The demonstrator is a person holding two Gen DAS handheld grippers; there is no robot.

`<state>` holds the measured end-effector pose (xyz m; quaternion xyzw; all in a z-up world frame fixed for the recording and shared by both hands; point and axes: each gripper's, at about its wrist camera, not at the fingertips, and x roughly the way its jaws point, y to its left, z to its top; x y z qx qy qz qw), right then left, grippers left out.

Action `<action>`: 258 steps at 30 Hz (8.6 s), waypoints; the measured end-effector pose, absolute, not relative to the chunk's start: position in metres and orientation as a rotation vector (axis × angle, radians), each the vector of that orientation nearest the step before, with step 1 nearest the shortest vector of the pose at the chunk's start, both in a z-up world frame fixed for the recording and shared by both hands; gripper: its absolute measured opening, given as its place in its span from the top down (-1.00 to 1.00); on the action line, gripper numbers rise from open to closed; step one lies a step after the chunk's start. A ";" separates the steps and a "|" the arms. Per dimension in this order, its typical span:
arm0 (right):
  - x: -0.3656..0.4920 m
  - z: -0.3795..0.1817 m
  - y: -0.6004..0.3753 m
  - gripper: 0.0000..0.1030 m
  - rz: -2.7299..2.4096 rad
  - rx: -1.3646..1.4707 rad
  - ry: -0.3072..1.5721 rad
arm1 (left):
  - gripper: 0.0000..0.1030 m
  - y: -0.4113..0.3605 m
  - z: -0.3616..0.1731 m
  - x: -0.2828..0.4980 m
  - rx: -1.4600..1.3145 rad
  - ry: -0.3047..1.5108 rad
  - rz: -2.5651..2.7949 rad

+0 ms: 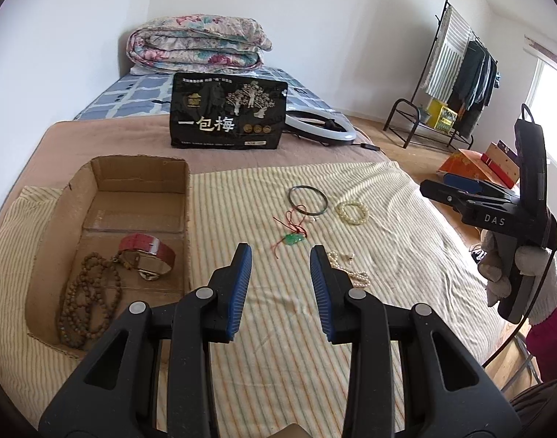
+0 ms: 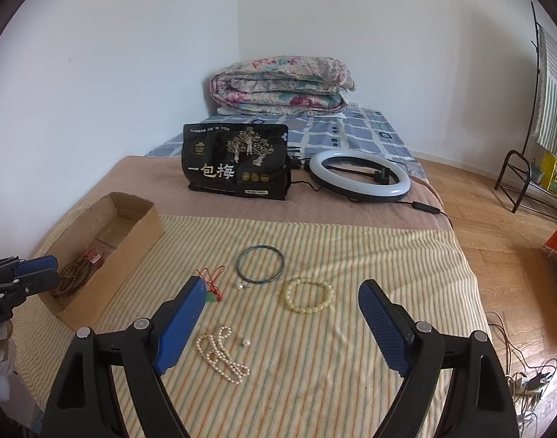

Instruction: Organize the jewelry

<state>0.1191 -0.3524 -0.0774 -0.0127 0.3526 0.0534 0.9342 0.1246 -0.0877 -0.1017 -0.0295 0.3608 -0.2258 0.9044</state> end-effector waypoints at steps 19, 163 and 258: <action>0.141 -0.127 -0.400 -0.69 0.052 0.032 0.789 | 0.36 -0.176 -0.169 0.150 -0.028 0.924 -0.567; 0.133 -0.027 -0.237 0.90 0.380 -0.030 0.730 | 0.91 -0.006 -0.025 0.161 -0.073 0.552 -0.359; 0.115 -0.115 -0.310 -0.99 0.244 -0.062 0.830 | -0.01 -0.091 -0.091 0.179 -0.042 0.739 -0.453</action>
